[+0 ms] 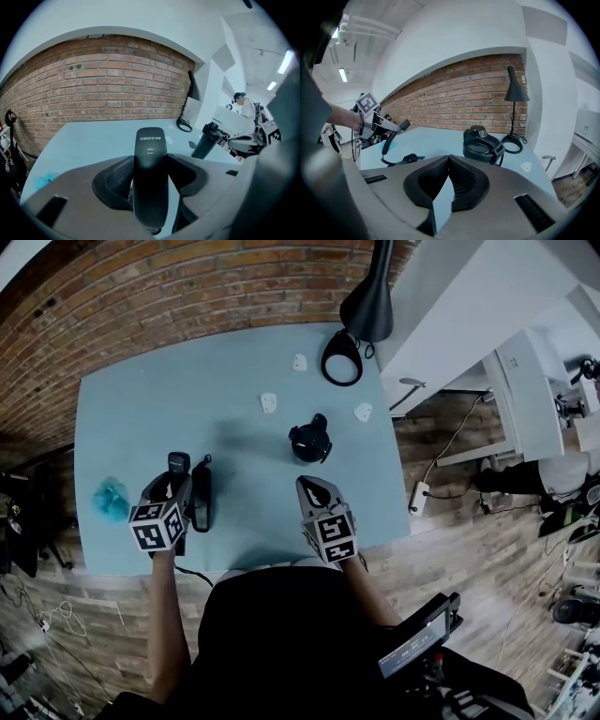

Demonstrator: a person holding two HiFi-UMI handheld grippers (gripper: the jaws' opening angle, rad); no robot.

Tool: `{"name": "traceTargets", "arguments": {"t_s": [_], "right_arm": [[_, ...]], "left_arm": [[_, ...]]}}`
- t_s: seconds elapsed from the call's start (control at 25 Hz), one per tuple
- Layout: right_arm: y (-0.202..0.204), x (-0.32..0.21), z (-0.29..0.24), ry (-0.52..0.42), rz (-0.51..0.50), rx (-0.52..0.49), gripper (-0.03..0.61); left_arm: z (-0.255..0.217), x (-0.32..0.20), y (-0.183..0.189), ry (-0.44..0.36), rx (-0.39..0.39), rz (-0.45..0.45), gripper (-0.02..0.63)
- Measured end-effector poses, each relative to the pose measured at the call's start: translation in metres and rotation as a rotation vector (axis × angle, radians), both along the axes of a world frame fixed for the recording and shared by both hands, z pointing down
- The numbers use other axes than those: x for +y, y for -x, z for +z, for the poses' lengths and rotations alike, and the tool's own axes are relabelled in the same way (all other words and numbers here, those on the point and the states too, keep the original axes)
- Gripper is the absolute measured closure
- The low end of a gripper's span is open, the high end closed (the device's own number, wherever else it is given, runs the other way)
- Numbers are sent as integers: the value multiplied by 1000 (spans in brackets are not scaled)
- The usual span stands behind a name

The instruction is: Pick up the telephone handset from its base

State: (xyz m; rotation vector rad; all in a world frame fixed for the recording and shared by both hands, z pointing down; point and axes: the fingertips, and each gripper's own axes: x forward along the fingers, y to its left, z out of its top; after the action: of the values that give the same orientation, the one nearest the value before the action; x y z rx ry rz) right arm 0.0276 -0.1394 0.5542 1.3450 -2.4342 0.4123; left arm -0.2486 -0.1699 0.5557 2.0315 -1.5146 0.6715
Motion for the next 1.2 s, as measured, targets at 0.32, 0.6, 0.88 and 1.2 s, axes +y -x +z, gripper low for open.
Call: {"name": "traceTargets", "arguments": {"t_s": [0.32,0.6,0.88,1.2], "right_arm": [[35,-9,-21,-37,-3,14,571],[76,-13,-43,-80,-35,22,571],[81,-18,-69,-115,-68,66,571],[105,-24,-105,-176,-79,58,571]], "left_arm": [[-41,1,9,-109,-28,61,359],[-71,-1,42,-210,-41,59,359],[-87,-4,33,-290,-26,53,359],[-113,2,44,-363,-2,70,359]]}}
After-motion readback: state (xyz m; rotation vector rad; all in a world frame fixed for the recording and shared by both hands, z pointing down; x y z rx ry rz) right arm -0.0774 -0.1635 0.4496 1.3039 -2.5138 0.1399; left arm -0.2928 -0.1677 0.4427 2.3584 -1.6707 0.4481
